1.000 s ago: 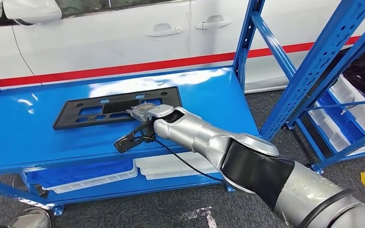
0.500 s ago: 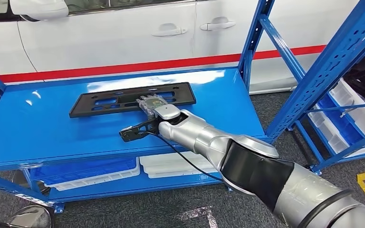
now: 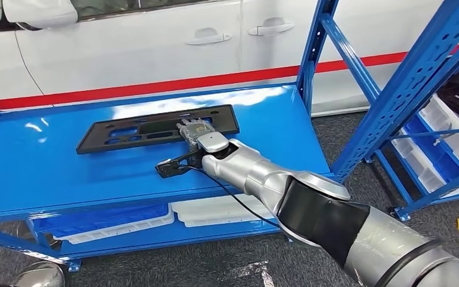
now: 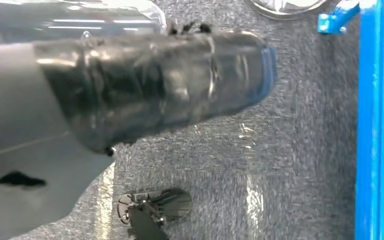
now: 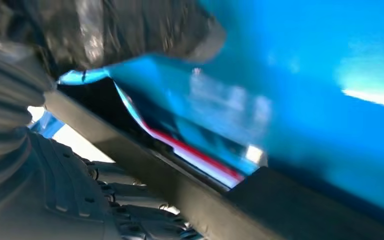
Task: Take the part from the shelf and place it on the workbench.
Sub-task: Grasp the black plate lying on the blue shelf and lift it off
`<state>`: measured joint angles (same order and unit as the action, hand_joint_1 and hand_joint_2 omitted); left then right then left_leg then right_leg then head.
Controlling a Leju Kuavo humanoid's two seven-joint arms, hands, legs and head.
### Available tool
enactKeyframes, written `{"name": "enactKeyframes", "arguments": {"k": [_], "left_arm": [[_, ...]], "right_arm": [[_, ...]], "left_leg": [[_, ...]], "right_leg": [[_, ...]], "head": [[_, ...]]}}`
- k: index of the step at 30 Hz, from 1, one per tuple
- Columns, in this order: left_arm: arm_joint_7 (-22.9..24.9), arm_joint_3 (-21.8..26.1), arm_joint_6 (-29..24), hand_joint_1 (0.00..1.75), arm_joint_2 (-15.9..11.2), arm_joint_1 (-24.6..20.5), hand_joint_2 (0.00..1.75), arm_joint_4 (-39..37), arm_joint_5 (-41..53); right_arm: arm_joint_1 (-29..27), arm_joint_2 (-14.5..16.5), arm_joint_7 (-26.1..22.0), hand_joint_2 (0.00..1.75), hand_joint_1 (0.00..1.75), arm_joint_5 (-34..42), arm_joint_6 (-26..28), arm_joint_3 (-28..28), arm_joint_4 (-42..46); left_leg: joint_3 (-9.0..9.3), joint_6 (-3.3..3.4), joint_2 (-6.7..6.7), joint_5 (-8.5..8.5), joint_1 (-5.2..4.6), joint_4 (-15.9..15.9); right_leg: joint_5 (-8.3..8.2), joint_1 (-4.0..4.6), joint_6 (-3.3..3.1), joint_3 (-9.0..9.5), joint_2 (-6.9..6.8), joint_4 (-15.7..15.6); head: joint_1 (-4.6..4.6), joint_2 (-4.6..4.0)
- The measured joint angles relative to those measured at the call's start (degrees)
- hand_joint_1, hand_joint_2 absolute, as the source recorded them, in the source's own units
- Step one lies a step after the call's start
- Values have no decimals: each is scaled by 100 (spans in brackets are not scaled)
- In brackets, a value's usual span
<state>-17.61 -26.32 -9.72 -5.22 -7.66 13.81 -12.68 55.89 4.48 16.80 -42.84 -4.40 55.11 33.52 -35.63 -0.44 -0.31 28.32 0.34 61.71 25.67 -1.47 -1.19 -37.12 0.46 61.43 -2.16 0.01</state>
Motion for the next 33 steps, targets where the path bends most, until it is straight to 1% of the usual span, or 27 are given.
{"name": "enactKeyframes", "arguments": {"k": [1, 3, 4, 5, 6, 7, 8, 9, 10, 12, 14, 15, 16, 18, 19, 20, 21, 22, 23, 24, 25, 26, 27, 29, 30, 31, 33], "left_arm": [[-14, -1, 4, 0, 3, -2, 0, 0, -4], [-38, -3, 26, 0, 5, 1, 0, 0, -19], [-48, -3, 42, 0, 7, 9, 0, 0, -24], [-56, -4, 60, 0, 9, 20, 0, 0, -32], [-68, -4, 80, 0, 11, 29, 0, 0, -45], [-85, -4, 99, 0, 12, 32, 0, 0, -59], [-106, -4, 120, 0, 8, 31, 0, 0, -75], [-129, -4, 140, 0, 6, 28, 0, 0, -88], [-151, -4, 158, 0, 3, 27, 0, 0, -96], [-189, -4, 201, 0, 1, 37, 0, 0, -131], [-223, -4, 259, 0, -1, 51, 0, 0, -173], [-237, -4, 285, 0, 1, 53, 0, 0, -186], [-247, -4, 302, 0, 4, 54, 0, 0, -192], [-252, -4, 319, 0, 9, 57, 0, 0, -196], [-252, -4, 325, 0, 11, 60, 0, 0, -196], [-252, -4, 332, 0, 13, 64, 0, 0, -196], [-252, -4, 337, 0, 16, 68, 0, 0, -196], [-252, -4, 341, 0, 19, 70, 0, 0, -196], [-252, -4, 344, 0, 20, 71, 0, 0, -196], [-252, -4, 345, 0, 18, 67, 0, 0, -196], [-254, -4, 345, 0, 14, 65, 0, 0, -197], [-254, -4, 345, 0, 10, 66, 0, 0, -197], [-255, -4, 345, 0, 9, 69, 0, 0, -197], [-256, -4, 346, 0, 14, 84, 0, 0, -196], [-256, -4, 346, 0, 16, 86, 0, 0, -195], [-257, -4, 346, 0, 16, 86, 0, 0, -196], [-257, -4, 346, 0, 14, 85, 0, 0, -197]], "right_arm": [[3, 8, -4, 175, 175, -15, -14, -2, -4], [6, 17, -13, 175, 175, -44, -23, -7, -9], [7, 20, -17, 175, 175, -51, -23, -9, -13], [10, 22, -25, 175, 175, -54, -22, -13, -16], [15, 26, -35, 175, 175, -55, -21, -18, -18], [22, 29, -47, 175, 175, -55, -17, -27, -19], [31, 32, -60, 175, 175, -60, -13, -41, -19], [38, 34, -69, 175, 175, -65, -8, -59, -20], [43, 35, -78, 175, 175, -71, -1, -76, -22], [44, 35, -94, 175, 175, -116, 15, -98, -23], [42, 32, -105, 175, 175, -187, 45, -103, -20], [41, 28, -109, 175, 175, -217, 58, -104, -19], [37, 25, -113, 175, 175, -236, 67, -106, -18], [8, 21, -120, 175, 175, -254, 73, -108, -19], [-16, 20, -121, 175, 175, -255, 77, -108, -19], [-37, 19, -122, 175, 175, -255, 79, -108, -19], [-49, 19, -122, 175, 175, -255, 80, -108, -19], [-51, 19, -122, 175, 175, -255, 80, -108, -19], [-45, 19, -123, 175, 175, -255, 79, -108, -19], [-37, 22, -124, 175, 175, -256, 77, -109, -15], [-33, 25, -127, 175, 175, -257, 76, -109, -9], [-32, 27, -129, 175, 175, -258, 76, -110, -3], [-30, 30, -133, 175, 175, -259, 78, -110, 4], [-22, 36, -137, 175, 175, -260, 79, -110, 14], [-16, 39, -137, 175, 175, -260, 79, -110, 19], [-10, 42, -136, 175, 175, -260, 79, -110, 22], [-15, 42, -133, 175, 175, -260, 78, -110, 25]], "left_leg": [[-120, -30, 4, 139, 8, 260], [-473, -70, 5, 422, 18, 964], [-607, -73, 5, 467, 19, 1204], [-653, -60, 4, 407, 18, 1254], [-590, -33, 4, 245, 15, 1083], [-437, 8, 3, 26, 5, 738], [-263, 54, 3, -142, -11, 367], [-111, 96, 3, -254, -34, 49], [-9, 132, 3, -289, -59, -153], [63, 175, 3, -271, -99, -292], [146, 201, 16, -327, -73, -441], [194, 215, 24, -364, -53, -523], [231, 227, 33, -394, -32, -586], [237, 248, 42, -401, -31, -597], [229, 252, 44, -394, -29, -581], [221, 247, 43, -382, -25, -559], [213, 235, 40, -361, -16, -524], [202, 210, 33, -328, -2, -470], [180, 174, 25, -285, 10, -400], [141, 131, 13, -234, 9, -299], [101, 94, 2, -197, 4, -224], [67, 66, -7, -179, -6, -179], [49, 47, -15, -178, -13, -158], [31, 17, -15, -156, 3, -144], [-16, -6, -9, -79, 14, -33], [-113, -31, -3, 50, 21, 180], [-429, -75, 4, 371, 29, 870]], "right_leg": [[2, -3, -15, 6, 1, -2], [9, 7, -39, 11, 0, -1], [14, 18, -45, 16, -1, 0], [20, 30, -53, 26, -2, 0], [27, 44, -60, 41, -2, 0], [34, 55, -64, 59, -1, -2], [39, 63, -66, 77, -1, -11], [39, 70, -59, 87, 0, -23], [32, 66, -44, 89, 0, -38], [5, 55, 4, 93, 2, -84], [19, 66, 62, 109, -3, -105], [85, 76, 87, 82, -7, -27], [210, 82, 105, -3, -11, 171], [528, 75, 129, -317, -18, 839], [622, 67, 142, -470, -20, 1140], [617, 54, 159, -550, -23, 1282], [509, 36, 178, -521, -26, 1214], [324, 11, 202, -391, -31, 945], [194, -7, 224, -229, -32, 624], [103, -17, 217, -87, -24, 338], [77, -18, 193, -4, -18, 165], [107, -6, 155, 14, -11, 119], [101, 5, 104, 8, -5, 114], [85, -1, 35, 5, -14, 110], [74, -10, 2, 11, -16, 96], [64, -19, -24, 17, -19, 81], [54, -11, -49, 19, -21, 66]], "head": [[1, 0], [2, 0], [2, 0], [2, -1], [2, -1], [1, -1], [1, -1], [1, -1], [0, -1], [1, -1], [-2, 0], [-8, 0], [-14, 0], [-21, -1], [-21, -1], [-21, -1], [-21, -1], [-21, -1], [-21, -1], [-22, 0], [-22, 0], [-20, 1], [-19, 1], [-16, 0], [-16, -1], [-15, -1], [-14, 0]]}}
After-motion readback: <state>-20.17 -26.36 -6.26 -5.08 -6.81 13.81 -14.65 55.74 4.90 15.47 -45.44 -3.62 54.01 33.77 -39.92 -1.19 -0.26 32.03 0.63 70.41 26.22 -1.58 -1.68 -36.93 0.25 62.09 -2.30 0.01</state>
